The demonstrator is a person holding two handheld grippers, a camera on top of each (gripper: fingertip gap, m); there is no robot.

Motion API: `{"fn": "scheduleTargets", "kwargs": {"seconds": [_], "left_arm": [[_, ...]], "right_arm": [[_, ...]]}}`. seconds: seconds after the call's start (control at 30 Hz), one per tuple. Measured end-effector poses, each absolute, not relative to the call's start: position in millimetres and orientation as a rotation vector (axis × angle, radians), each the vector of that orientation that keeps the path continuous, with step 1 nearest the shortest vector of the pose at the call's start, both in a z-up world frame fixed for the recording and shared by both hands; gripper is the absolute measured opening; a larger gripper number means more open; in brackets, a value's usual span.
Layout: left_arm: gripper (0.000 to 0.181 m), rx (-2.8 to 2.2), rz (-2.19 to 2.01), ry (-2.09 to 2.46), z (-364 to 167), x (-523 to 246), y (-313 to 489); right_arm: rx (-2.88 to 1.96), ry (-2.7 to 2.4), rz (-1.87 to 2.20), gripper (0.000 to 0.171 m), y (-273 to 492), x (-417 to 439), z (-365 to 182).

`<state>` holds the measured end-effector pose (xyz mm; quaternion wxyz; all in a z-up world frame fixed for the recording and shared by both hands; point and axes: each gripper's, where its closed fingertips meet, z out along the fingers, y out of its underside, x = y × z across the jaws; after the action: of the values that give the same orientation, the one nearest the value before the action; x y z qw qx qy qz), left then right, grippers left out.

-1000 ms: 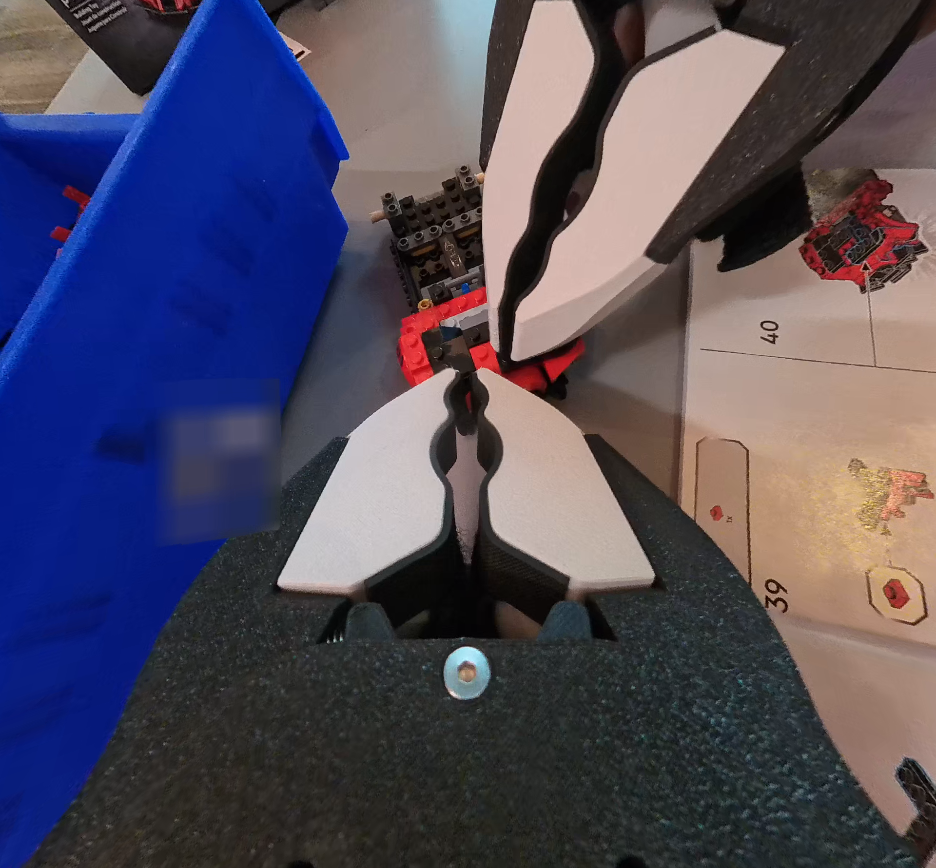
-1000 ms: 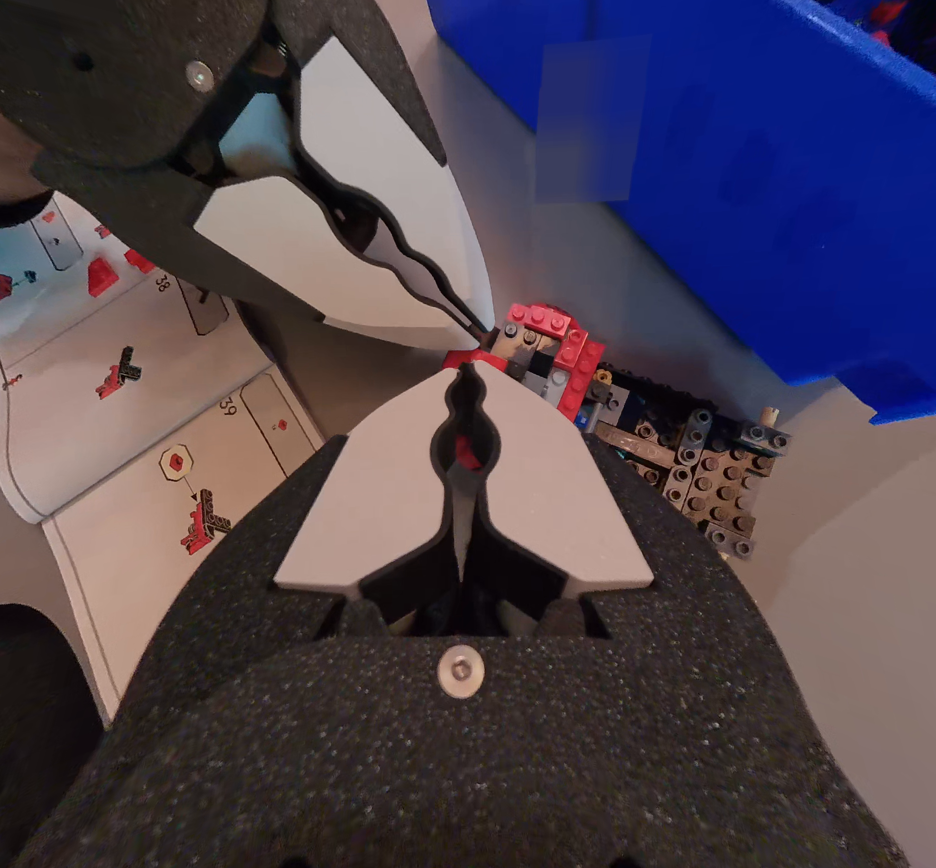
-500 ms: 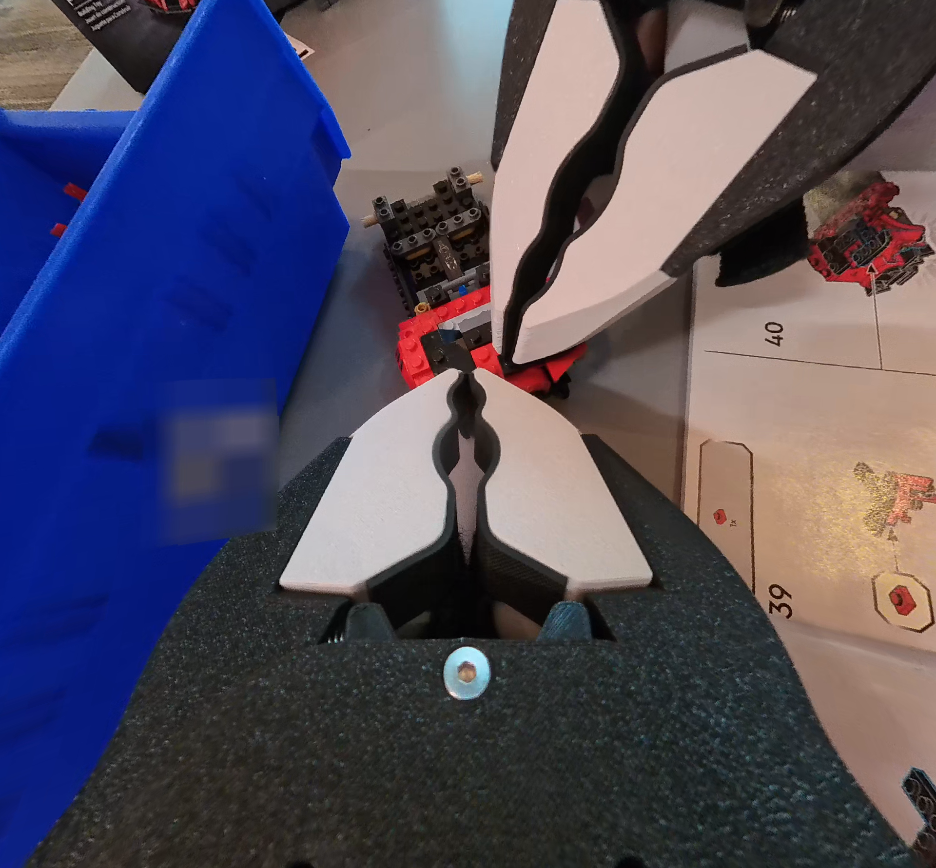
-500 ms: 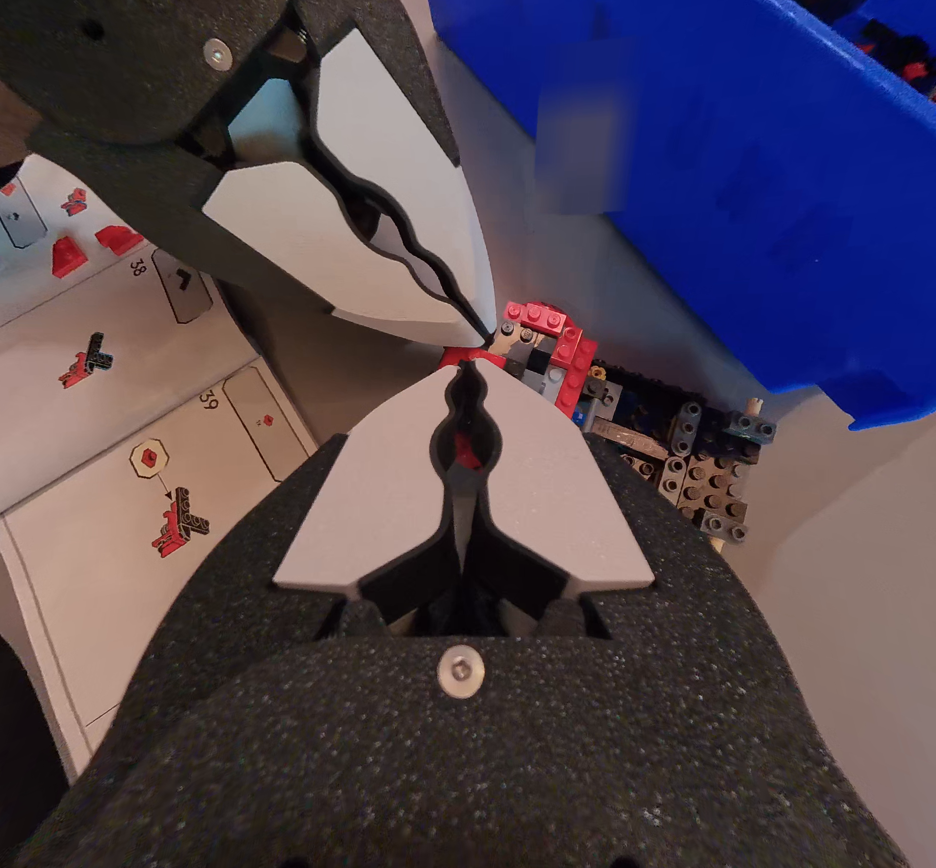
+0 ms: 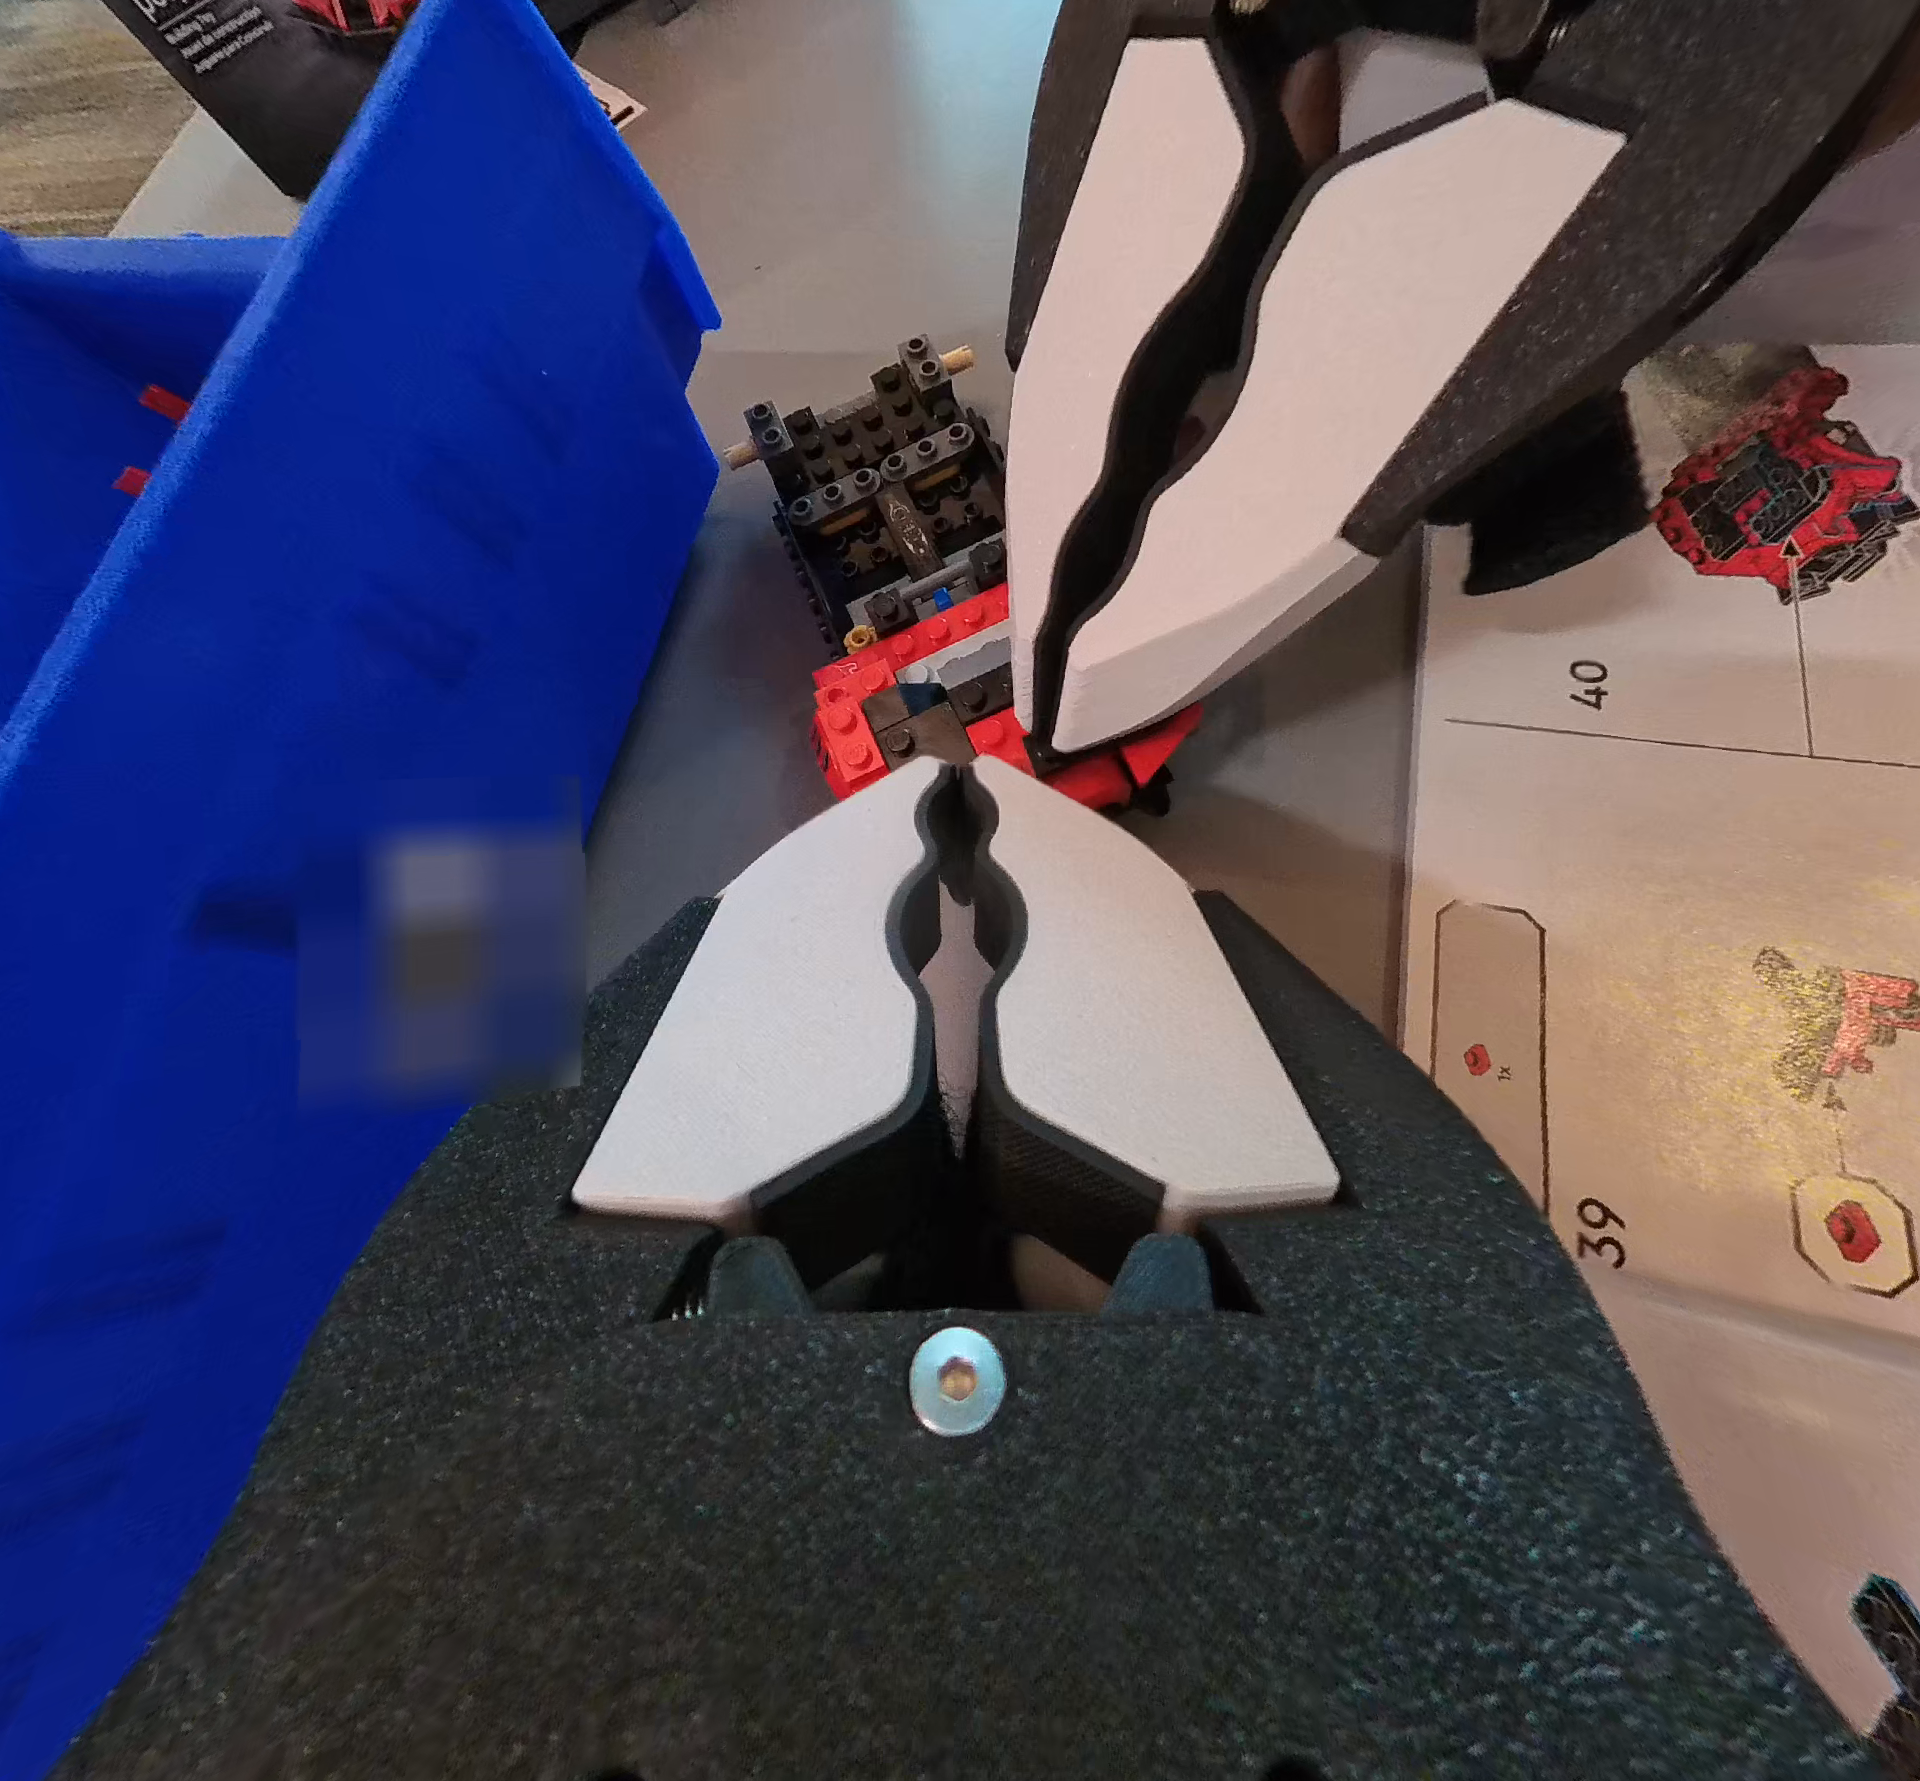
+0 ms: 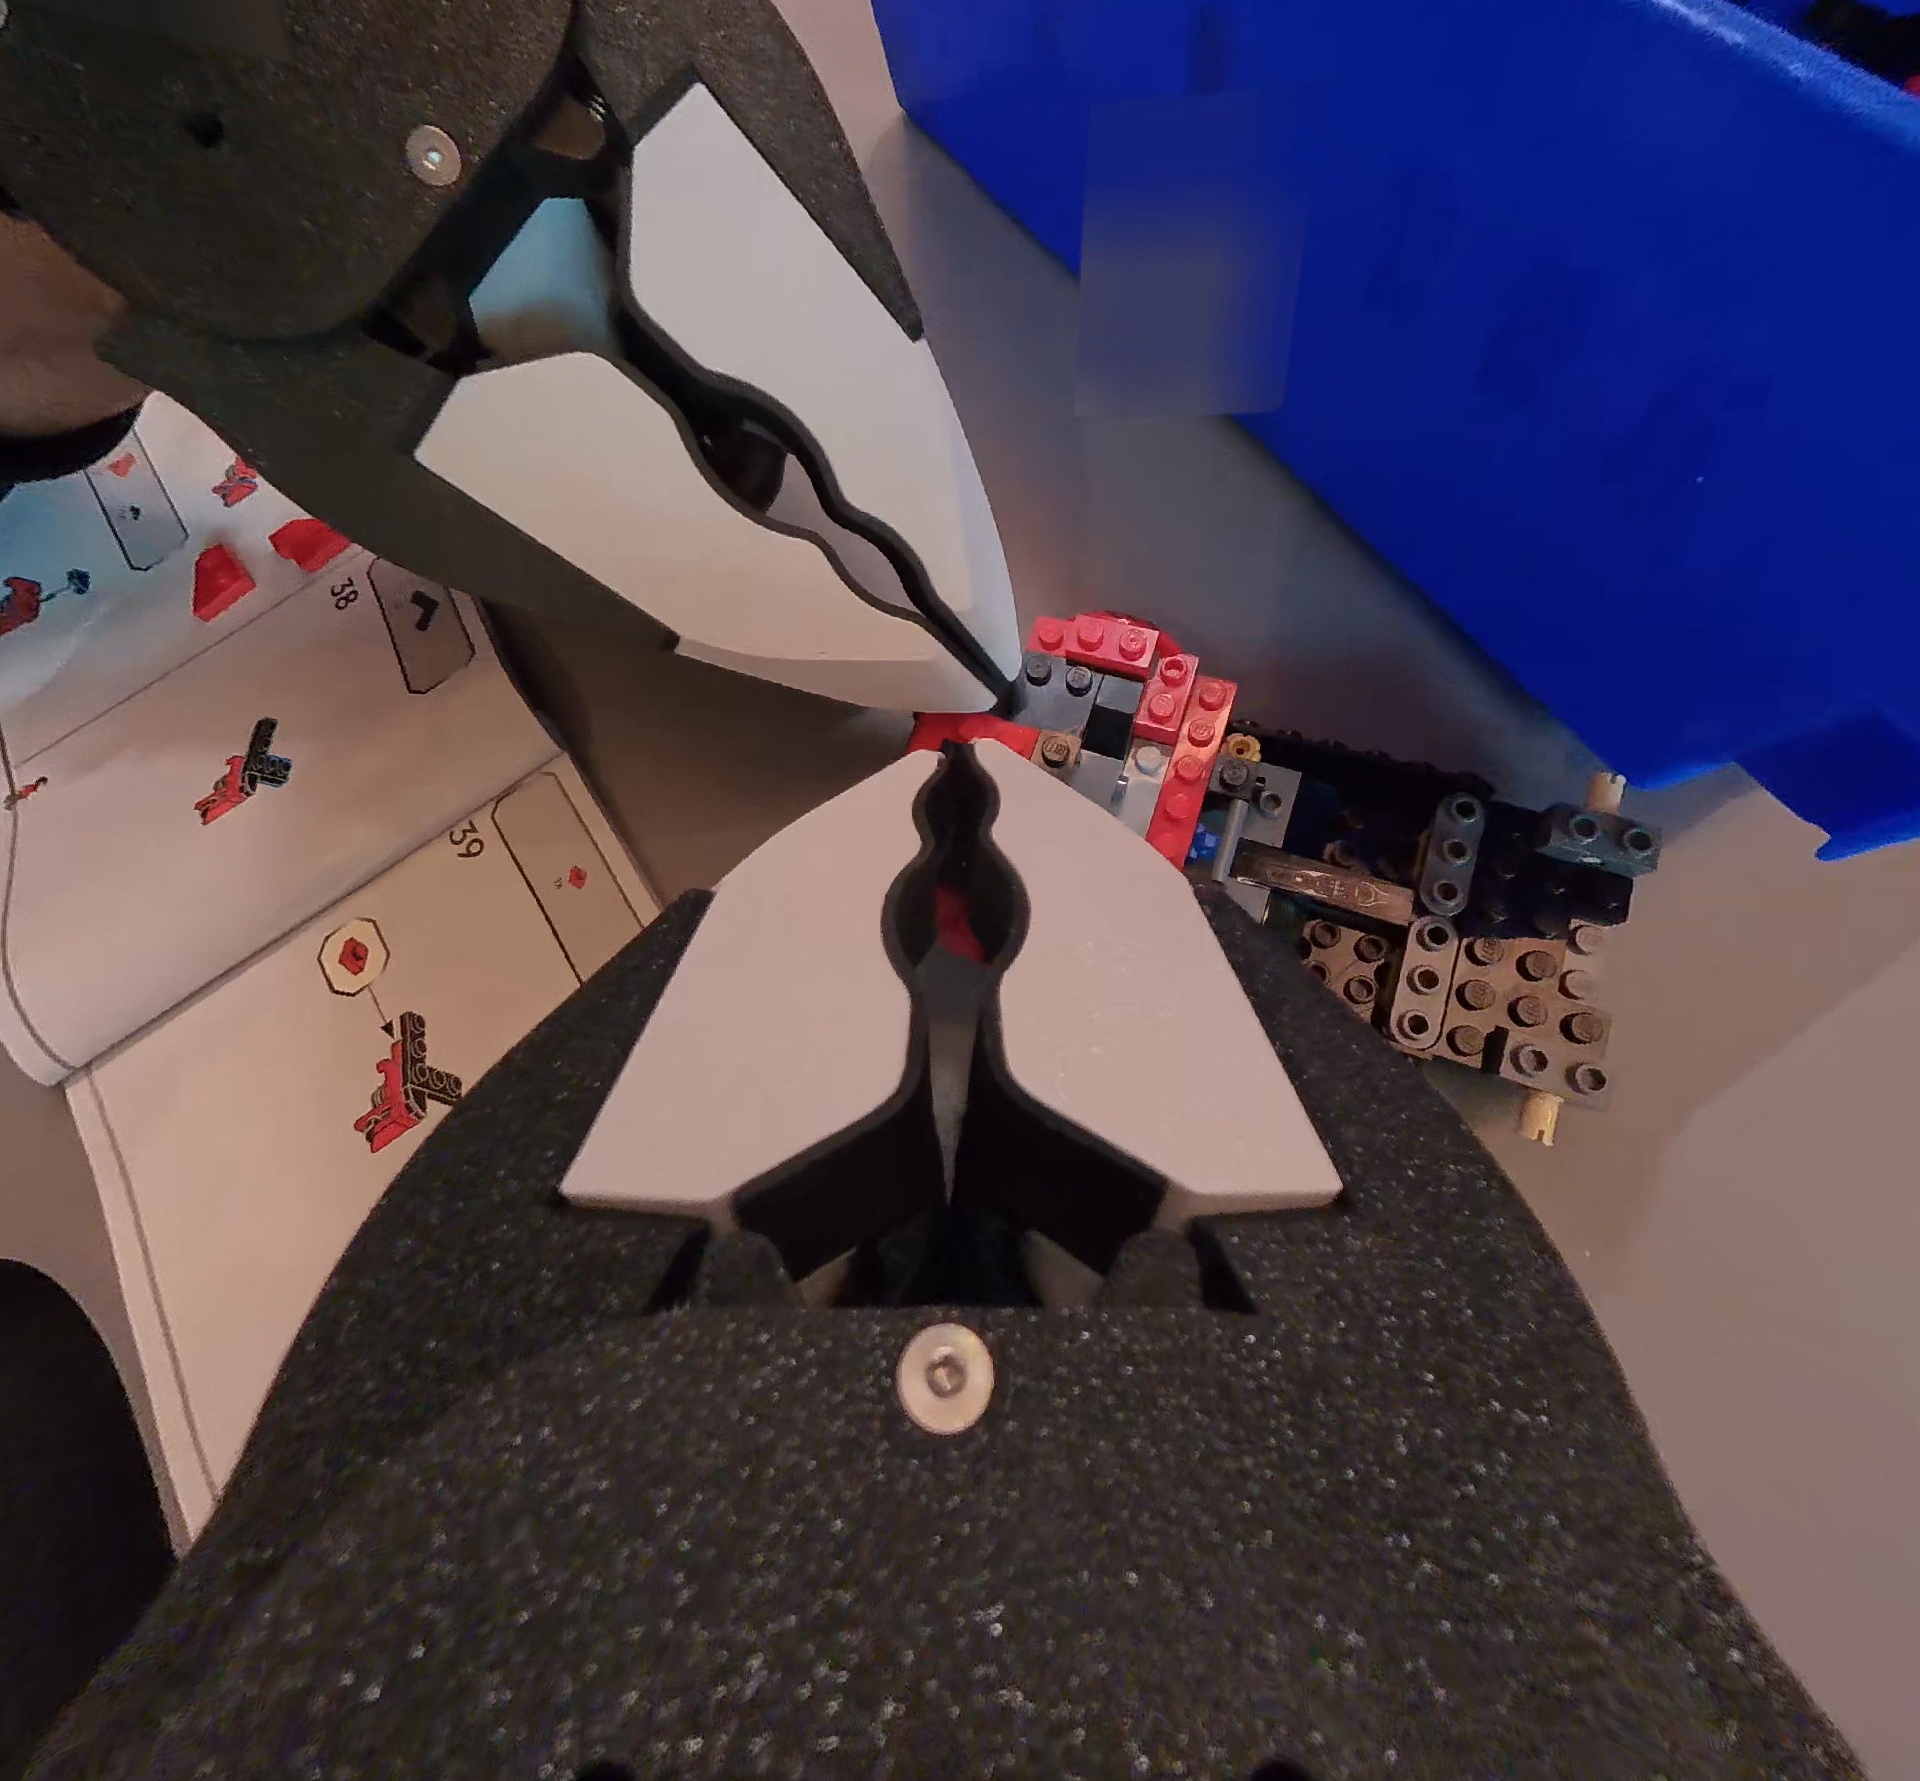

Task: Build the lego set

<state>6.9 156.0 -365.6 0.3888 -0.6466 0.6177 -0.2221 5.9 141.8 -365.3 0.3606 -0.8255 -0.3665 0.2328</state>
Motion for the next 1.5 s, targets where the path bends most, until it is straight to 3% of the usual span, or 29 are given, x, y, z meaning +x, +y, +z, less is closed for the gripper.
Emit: {"fn": "scheduleTargets", "kwargs": {"seconds": [0.17,0.3,1.0,1.23,1.37,1.5], "left_arm": [[0.0,-1.614,-0.569,1.557,-358.6,7.8,156.4],[0.0,-1.601,-0.606,1.547,-354.0,13.4,154.0],[0.0,-1.583,-0.492,1.584,-366.7,17.0,157.2],[0.001,-1.568,-0.537,1.608,-359.1,13.2,153.7],[0.002,-1.519,-0.659,1.65,-354.1,17.3,139.5],[0.001,-1.521,-0.677,1.67,-359.5,20.7,136.3]], "right_arm": [[-2.102,-0.882,0.747,0.016,141.4,7.3,-351.5],[-2.131,-0.926,0.604,0.0,145.1,28.3,-344.2],[-2.045,-1.045,0.334,0.0,147.6,26.2,-364.5],[-2.09,-1.104,0.504,0.0,124.6,23.5,-349.9],[-2.113,-1.341,0.421,0.017,122.4,32.8,-353.7],[-2.071,-1.58,0.414,0.003,127.7,31.3,-342.1]]}}
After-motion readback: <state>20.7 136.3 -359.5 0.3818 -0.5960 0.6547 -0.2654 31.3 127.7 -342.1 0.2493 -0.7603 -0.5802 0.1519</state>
